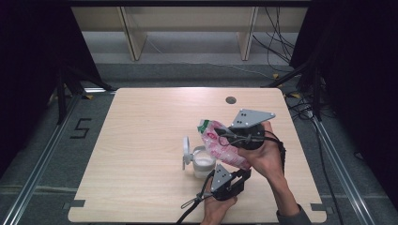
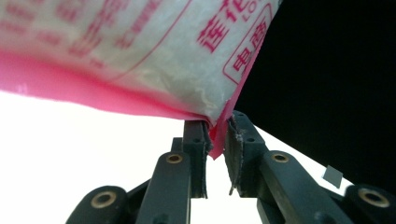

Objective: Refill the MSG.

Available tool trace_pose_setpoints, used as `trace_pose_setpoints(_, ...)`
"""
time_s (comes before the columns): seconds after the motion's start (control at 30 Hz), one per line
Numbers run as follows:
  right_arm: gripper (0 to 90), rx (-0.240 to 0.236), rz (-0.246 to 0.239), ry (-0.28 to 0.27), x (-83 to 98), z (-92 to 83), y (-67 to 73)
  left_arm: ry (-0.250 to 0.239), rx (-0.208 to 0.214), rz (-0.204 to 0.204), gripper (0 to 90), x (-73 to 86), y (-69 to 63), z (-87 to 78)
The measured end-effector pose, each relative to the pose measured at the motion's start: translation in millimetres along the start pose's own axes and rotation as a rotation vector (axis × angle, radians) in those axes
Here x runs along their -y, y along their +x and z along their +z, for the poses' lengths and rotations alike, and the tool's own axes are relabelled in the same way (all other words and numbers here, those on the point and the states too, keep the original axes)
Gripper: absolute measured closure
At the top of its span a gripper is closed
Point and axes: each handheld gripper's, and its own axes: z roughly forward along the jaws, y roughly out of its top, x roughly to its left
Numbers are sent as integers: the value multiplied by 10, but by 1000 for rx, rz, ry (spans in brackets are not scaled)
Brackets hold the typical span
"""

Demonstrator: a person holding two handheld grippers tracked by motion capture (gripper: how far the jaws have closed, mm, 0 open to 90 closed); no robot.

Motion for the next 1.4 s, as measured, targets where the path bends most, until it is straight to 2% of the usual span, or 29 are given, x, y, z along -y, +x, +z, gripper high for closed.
trace_pose_setpoints(0.23, 900, -6, 50, -52, 84, -106, -62, 25, -10, 47, 704, 5, 9, -57)
trace_pose_setpoints(0.27, 900, -18, 59, -49, 91, -132, -74, 6, 0, 56, 695, 15, 13, -50)
trace_pose_setpoints(0.3, 900, -28, 54, -53, 99, -150, -92, 22, 3, 73, 685, 10, 17, -68)
trace_pose_setpoints(0.33, 900, -21, 70, -72, 116, -161, -93, 35, -11, 87, 668, 6, 6, -84)
trace_pose_setpoints(0.37, 900, -37, 82, -70, 129, -184, -105, 39, -6, 100, 653, 4, 10, -89)
trace_pose_setpoints(0.4, 900, -40, 90, -82, 152, -197, -114, 66, -21, 115, 630, -12, 9, -117)
trace_pose_setpoints(0.43, 900, -37, 98, -95, 172, -210, -120, 66, -18, 124, 614, -17, 19, -126)
trace_pose_setpoints(0.47, 900, -51, 97, -94, 188, -237, -143, 63, -9, 121, 607, -21, 30, -136)
trace_pose_setpoints(0.5, 900, -38, 112, -117, 209, -252, -145, 62, -10, 120, 594, -26, 34, -152)
trace_pose_setpoints(0.53, 900, -56, 125, -120, 224, -273, -160, 66, -20, 126, 579, -30, 27, -172)
trace_pose_setpoints(0.57, 900, -54, 120, -128, 237, -290, -181, 72, -25, 142, 571, -38, 28, -197)
trace_pose_setpoints(0.63, 900, -52, 123, -152, 267, -318, -209, 76, -13, 145, 565, -55, 42, -216)
trace_pose_setpoints(0.67, 900, -55, 142, -134, 279, -347, -207, 80, -8, 147, 547, -64, 35, -224)
trace_pose_setpoints(0.73, 900, -43, 133, -139, 306, -357, -227, 53, 4, 135, 525, -72, -22, -233)
trace_pose_setpoints(0.8, 900, -41, 146, -137, 333, -367, -238, 78, 6, 169, 508, -80, -53, -279)
trace_pose_setpoints(0.83, 900, -40, 159, -135, 347, -375, -237, 70, 6, 166, 505, -70, -60, -287)
trace_pose_setpoints(0.87, 900, -36, 150, -143, 357, -375, -253, 79, 13, 171, 501, -67, -55, -306)
trace_pose_setpoints(0.9, 900, -30, 168, -155, 366, -371, -241, 91, 8, 175, 495, -64, -58, -327)
trace_pose_setpoints(0.93, 900, -49, 161, -149, 380, -381, -263, 97, 8, 166, 490, -58, -61, -341)
trace_pose_setpoints(0.97, 900, -53, 177, -144, 391, -387, -260, 97, 15, 172, 490, -52, -52, -352)
trace_pose_setpoints(1.0, 900, -38, 165, -149, 405, -389, -275, 106, 11, 174, 489, -51, -53, -374)
trace_pose_setpoints(1.07, 900, -40, 177, -139, 435, -389, -277, 101, 17, 169, 489, -42, -36, -425)
trace_pose_setpoints(1.1, 900, -42, 190, -137, 449, -387, -274, 98, 25, 199, 488, -41, -4, -459)
trace_pose_setpoints(1.13, 900, -26, 181, -152, 471, -369, -285, 106, 5, 191, 487, -37, 2, -487)
trace_pose_setpoints(1.17, 900, -39, 198, -136, 484, -374, -281, 108, -5, 160, 485, -38, 11, -526)
trace_pose_setpoints(1.2, 900, -48, 182, -135, 507, -362, -304, 98, 14, 154, 483, -42, 25, -537)
trace_pose_setpoints(1.23, 900, -47, 190, -136, 523, -353, -296, 103, 21, 192, 483, -60, 40, -564)
trace_pose_setpoints(1.3, 900, -56, 209, -128, 560, -333, -295, 115, 14, 219, 477, -60, 37, -599)
trace_pose_setpoints(1.4, 900, -52, 218, -121, 620, -323, -310, 119, 7, 225, 447, -52, 32, -666)
